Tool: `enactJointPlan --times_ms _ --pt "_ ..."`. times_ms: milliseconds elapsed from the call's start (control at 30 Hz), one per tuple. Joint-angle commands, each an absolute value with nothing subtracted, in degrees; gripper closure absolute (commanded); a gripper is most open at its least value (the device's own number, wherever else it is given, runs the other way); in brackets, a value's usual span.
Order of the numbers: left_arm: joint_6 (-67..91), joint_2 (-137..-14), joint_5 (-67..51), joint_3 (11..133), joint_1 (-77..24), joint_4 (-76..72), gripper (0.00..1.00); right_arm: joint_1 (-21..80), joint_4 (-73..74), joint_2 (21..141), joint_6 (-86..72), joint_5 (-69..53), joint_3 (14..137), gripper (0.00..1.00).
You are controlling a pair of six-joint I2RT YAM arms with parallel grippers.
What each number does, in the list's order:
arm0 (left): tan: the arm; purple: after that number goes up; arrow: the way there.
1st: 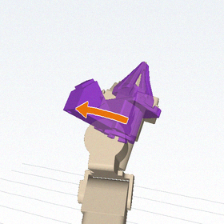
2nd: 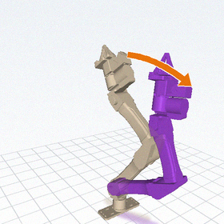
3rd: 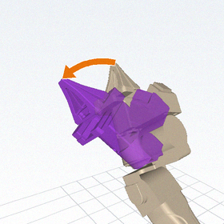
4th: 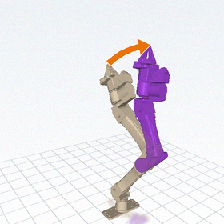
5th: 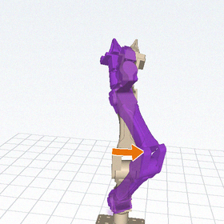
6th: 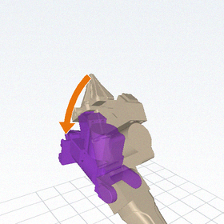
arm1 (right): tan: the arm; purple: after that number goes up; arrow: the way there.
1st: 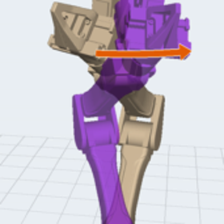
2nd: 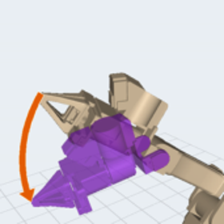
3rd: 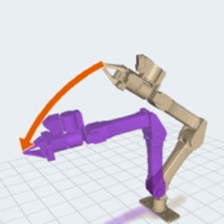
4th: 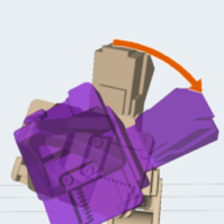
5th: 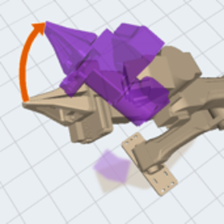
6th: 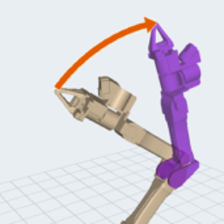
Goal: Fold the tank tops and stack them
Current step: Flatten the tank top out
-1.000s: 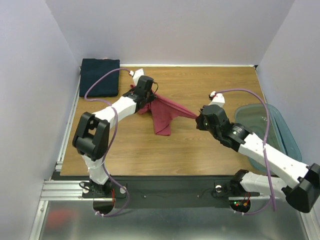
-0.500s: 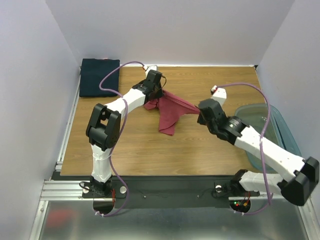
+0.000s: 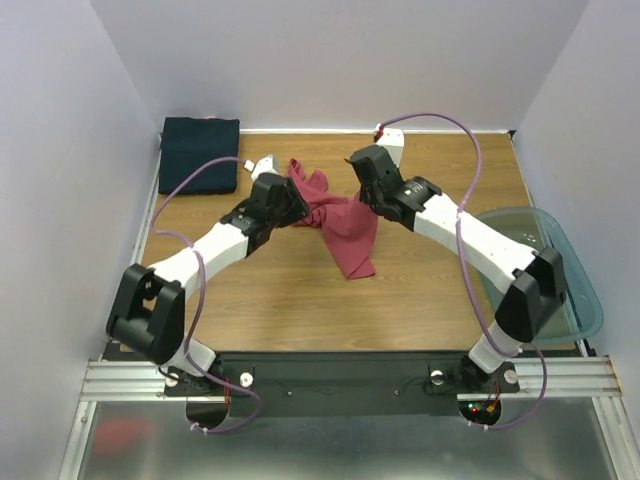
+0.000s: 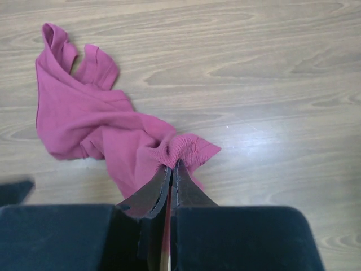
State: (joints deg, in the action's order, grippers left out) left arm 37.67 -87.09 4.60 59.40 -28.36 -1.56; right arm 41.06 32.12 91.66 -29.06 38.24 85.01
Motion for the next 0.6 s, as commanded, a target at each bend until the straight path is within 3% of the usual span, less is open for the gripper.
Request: enactJointPlan --times_ms 0,233,367,567 --pt "43.8 -79.7 6.0 52.1 -33.2 -5.3 0.44 39.0 30.9 95.7 -26.2 36.4 91.1 1.00" --pt "52.6 -76.4 16.1 44.9 -48.2 -5.7 0.44 35.4 30.7 100.5 -25.0 28.3 97.5 1.00" --pt "55.8 -72.2 21.3 41.3 -48.9 -5.3 0.46 35.3 29.0 99.2 -25.5 17.7 96.5 0.99" --pt "62.6 -56.6 39.4 46.4 -48.1 17.3 0.45 44.1 22.1 94.2 -26.9 12.9 86.1 1.00"
